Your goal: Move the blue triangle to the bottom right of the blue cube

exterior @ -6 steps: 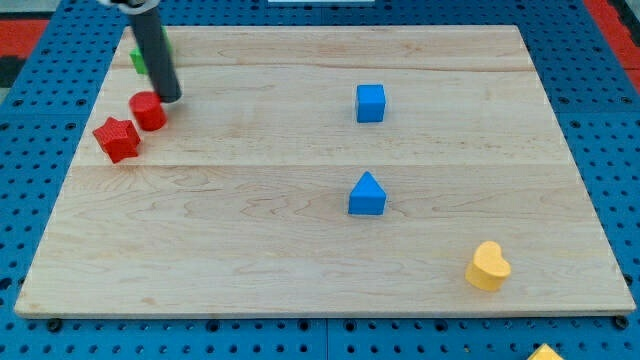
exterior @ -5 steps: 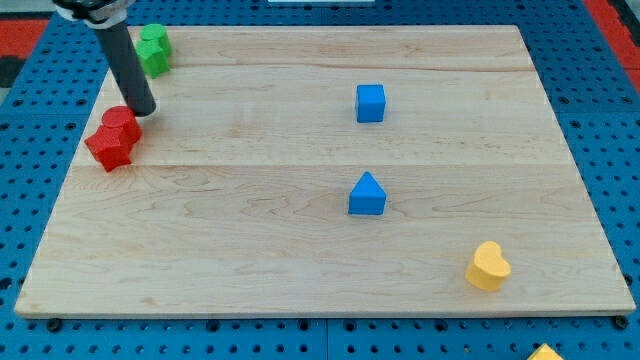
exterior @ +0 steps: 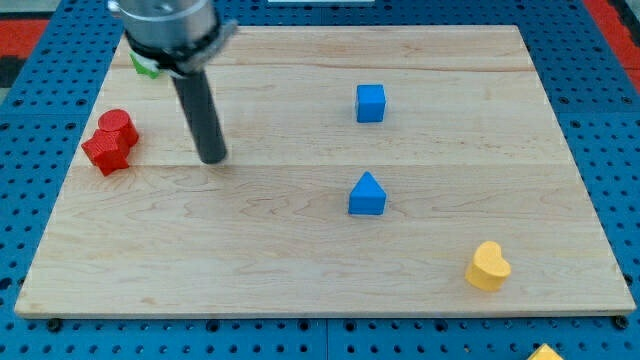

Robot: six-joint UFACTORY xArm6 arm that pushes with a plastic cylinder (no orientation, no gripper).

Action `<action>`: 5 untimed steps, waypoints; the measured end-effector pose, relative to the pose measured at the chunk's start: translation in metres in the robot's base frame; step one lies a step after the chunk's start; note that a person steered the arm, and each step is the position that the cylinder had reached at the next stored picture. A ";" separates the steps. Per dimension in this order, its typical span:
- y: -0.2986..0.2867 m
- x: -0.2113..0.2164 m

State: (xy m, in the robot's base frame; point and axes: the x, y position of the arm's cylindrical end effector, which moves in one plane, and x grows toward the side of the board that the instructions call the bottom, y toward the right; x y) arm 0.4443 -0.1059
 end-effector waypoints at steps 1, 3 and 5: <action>0.047 0.020; 0.053 0.055; 0.112 0.041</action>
State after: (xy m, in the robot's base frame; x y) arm 0.4856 0.0060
